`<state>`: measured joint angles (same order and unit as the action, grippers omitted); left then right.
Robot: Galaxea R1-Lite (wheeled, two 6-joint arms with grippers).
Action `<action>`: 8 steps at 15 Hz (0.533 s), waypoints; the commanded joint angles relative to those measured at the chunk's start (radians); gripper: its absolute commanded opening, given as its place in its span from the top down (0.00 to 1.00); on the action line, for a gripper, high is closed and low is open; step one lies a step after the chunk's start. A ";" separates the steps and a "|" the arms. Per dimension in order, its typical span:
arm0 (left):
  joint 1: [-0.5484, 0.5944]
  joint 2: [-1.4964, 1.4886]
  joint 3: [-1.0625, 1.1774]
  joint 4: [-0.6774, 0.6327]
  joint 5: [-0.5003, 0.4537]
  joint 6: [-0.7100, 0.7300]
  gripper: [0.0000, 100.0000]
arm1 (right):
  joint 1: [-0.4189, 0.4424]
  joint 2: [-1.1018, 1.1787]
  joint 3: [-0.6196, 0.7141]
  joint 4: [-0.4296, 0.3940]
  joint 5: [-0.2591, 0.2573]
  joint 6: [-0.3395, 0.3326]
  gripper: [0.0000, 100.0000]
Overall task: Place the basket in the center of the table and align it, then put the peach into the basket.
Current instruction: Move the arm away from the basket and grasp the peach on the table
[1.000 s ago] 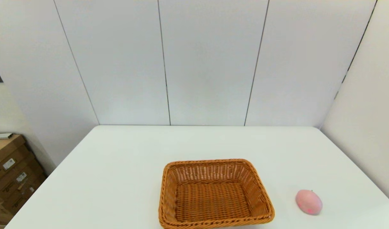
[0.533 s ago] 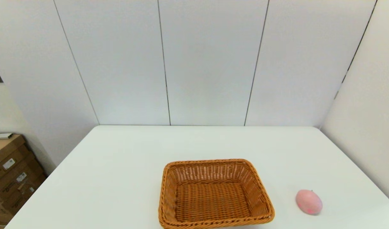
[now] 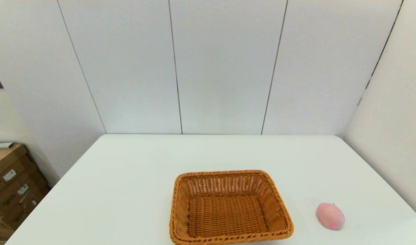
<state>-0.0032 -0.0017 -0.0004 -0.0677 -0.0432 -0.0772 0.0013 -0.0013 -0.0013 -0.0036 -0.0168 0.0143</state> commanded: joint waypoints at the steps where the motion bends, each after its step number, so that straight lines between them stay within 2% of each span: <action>1: 0.000 0.000 0.000 -0.001 0.003 0.028 0.00 | 0.000 0.001 0.001 -0.001 0.000 0.000 0.00; 3: 0.000 0.000 0.000 0.048 0.046 0.148 0.00 | 0.000 0.001 0.000 -0.001 0.000 0.000 0.00; 4: 0.000 0.000 0.000 0.071 0.046 0.162 0.00 | 0.000 0.001 0.000 -0.001 0.000 0.001 0.00; 8: 0.000 0.000 0.000 0.068 0.059 0.019 0.00 | 0.000 0.001 -0.037 0.001 0.009 0.001 0.00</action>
<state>-0.0032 -0.0019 0.0000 0.0013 0.0072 0.0000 0.0013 -0.0013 -0.0023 -0.0081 -0.0172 0.0128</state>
